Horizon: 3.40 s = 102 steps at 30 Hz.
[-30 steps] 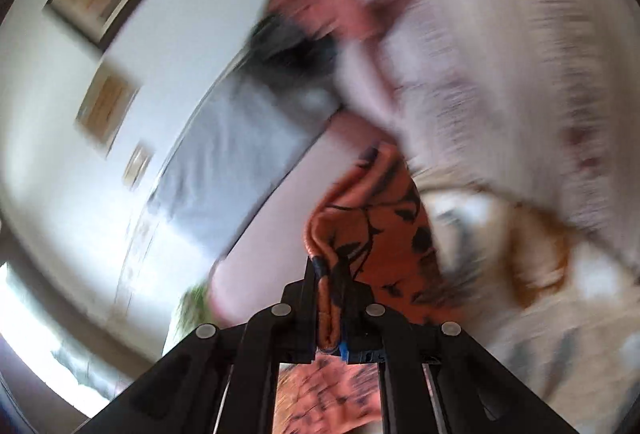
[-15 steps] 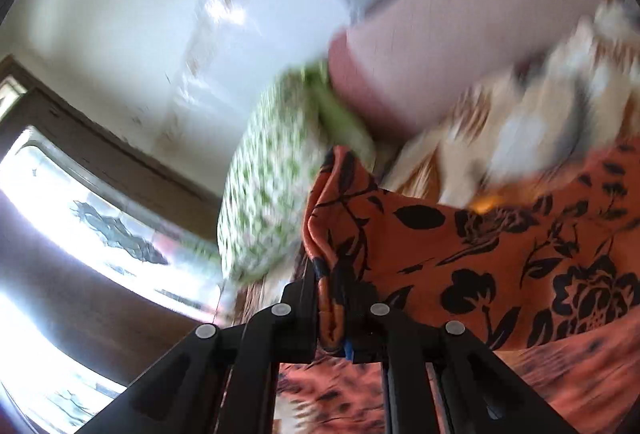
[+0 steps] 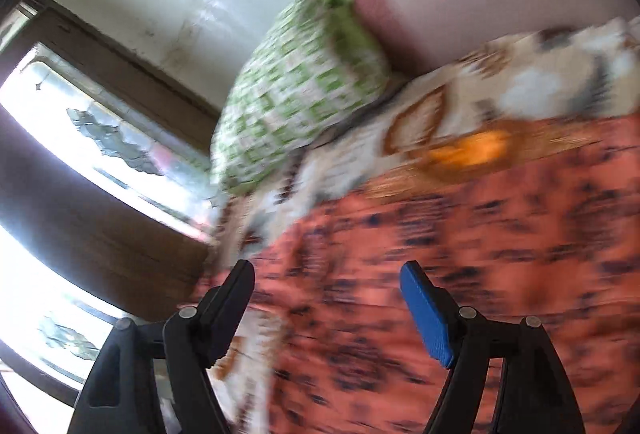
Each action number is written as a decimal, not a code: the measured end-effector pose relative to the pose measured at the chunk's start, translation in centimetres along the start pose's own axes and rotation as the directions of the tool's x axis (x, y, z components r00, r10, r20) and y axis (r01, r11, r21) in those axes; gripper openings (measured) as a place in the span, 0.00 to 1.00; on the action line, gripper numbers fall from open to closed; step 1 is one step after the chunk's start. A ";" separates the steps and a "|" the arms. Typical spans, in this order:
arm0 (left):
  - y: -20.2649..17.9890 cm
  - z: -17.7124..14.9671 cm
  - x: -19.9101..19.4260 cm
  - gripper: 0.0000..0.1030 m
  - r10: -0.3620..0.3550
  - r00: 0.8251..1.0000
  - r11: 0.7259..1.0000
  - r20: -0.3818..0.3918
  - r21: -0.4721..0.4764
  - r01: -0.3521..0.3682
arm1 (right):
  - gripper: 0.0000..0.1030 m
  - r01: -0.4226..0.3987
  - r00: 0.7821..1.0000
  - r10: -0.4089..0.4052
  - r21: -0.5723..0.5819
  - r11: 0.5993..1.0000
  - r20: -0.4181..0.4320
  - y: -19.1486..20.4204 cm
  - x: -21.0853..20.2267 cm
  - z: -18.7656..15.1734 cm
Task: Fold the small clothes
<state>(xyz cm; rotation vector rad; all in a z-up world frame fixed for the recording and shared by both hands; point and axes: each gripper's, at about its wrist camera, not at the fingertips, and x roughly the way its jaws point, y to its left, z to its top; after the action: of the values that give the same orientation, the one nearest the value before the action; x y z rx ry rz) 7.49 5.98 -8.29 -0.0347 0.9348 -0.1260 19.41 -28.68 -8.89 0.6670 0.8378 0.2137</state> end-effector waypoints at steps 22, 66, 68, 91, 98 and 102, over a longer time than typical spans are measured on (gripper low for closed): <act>26.7 9.2 5.7 1.00 0.260 0.960 0.729 -0.103 -0.632 -0.264 | 0.76 -0.071 0.991 0.069 -0.016 0.997 -0.113 -11.7 -3.5 -8.0; 5.5 22.2 7.4 0.07 -0.149 0.984 0.952 0.096 -0.254 0.169 | 0.76 -0.070 0.997 0.067 0.052 0.996 0.048 -13.5 -6.3 -6.1; 0.4 22.2 6.8 0.07 -0.212 0.973 0.958 0.089 -0.176 0.225 | 0.76 -0.066 0.995 0.061 0.075 0.995 0.076 -14.0 -7.3 -5.8; -4.3 14.0 5.3 0.53 -0.065 0.996 0.994 0.053 0.092 0.060 | 0.76 -0.155 0.988 0.157 0.198 0.968 0.009 -15.4 -6.5 -4.8; 5.8 4.8 8.7 0.54 -0.045 0.994 0.988 -0.103 -0.153 0.029 | 0.81 -0.208 0.972 0.222 0.154 0.966 -0.077 -7.0 2.4 -1.3; 5.0 1.1 8.8 0.54 -0.094 0.989 0.985 -0.116 -0.158 0.075 | 0.81 -0.161 0.964 0.183 0.126 0.979 -0.192 -1.8 10.4 1.2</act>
<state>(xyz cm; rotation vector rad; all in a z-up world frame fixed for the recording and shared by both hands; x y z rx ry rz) 14.00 9.86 -15.09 -0.2116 1.0653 -0.1361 27.06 -26.16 -15.88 0.8316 0.9926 0.4003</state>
